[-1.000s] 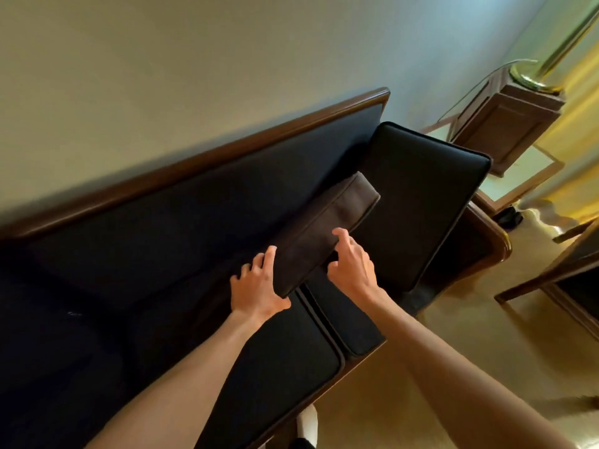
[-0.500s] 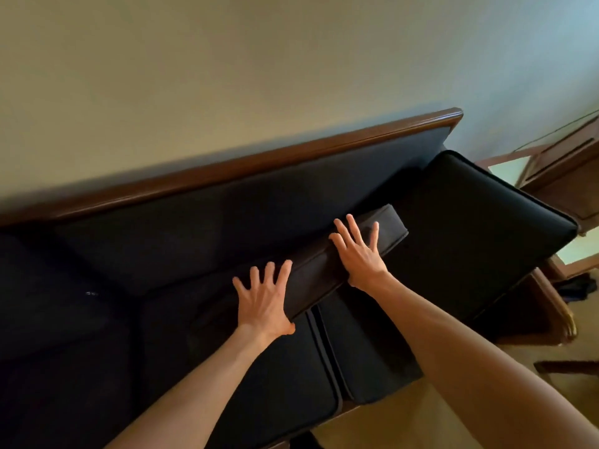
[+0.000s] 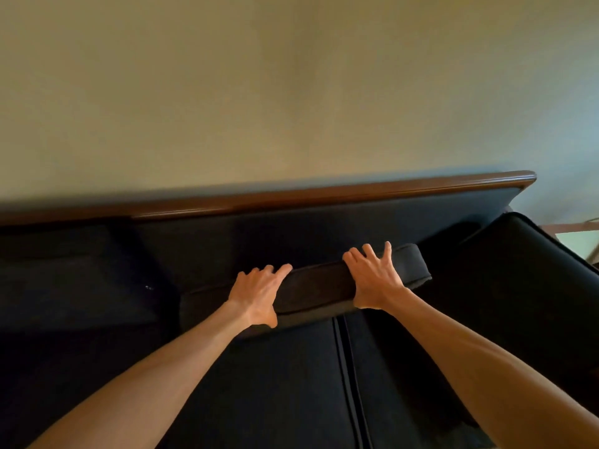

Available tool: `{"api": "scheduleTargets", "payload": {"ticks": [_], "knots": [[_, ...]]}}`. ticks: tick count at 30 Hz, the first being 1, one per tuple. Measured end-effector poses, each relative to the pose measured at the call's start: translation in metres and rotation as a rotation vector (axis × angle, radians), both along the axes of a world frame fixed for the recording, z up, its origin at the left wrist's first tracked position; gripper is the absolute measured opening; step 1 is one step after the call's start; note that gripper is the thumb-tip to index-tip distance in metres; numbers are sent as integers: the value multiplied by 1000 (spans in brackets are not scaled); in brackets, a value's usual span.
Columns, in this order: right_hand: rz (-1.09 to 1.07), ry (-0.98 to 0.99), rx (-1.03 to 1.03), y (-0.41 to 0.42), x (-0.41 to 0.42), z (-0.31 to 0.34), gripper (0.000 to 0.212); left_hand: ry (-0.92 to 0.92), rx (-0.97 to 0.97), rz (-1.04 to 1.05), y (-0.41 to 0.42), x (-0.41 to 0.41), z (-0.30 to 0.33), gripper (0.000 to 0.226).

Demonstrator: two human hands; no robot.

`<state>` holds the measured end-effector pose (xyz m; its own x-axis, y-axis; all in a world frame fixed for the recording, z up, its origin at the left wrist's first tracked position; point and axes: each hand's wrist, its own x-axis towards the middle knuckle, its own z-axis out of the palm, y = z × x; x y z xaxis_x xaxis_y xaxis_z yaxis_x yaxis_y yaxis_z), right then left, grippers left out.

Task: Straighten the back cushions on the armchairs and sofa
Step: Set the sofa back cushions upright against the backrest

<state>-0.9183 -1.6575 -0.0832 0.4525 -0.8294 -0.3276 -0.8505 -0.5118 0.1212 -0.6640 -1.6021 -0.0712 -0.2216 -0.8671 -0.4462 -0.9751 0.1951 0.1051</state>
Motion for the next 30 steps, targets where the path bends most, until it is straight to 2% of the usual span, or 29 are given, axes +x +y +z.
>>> {"api": "scheduleTargets", "payload": {"ticks": [11,30], "knots": [[-6,-101,133,2,144,-1,89,-39,96,-11,-16,147,21,118],[-9,-54,151,-46,195,-4,94,21,49,5,-55,202,-8,117]]}}
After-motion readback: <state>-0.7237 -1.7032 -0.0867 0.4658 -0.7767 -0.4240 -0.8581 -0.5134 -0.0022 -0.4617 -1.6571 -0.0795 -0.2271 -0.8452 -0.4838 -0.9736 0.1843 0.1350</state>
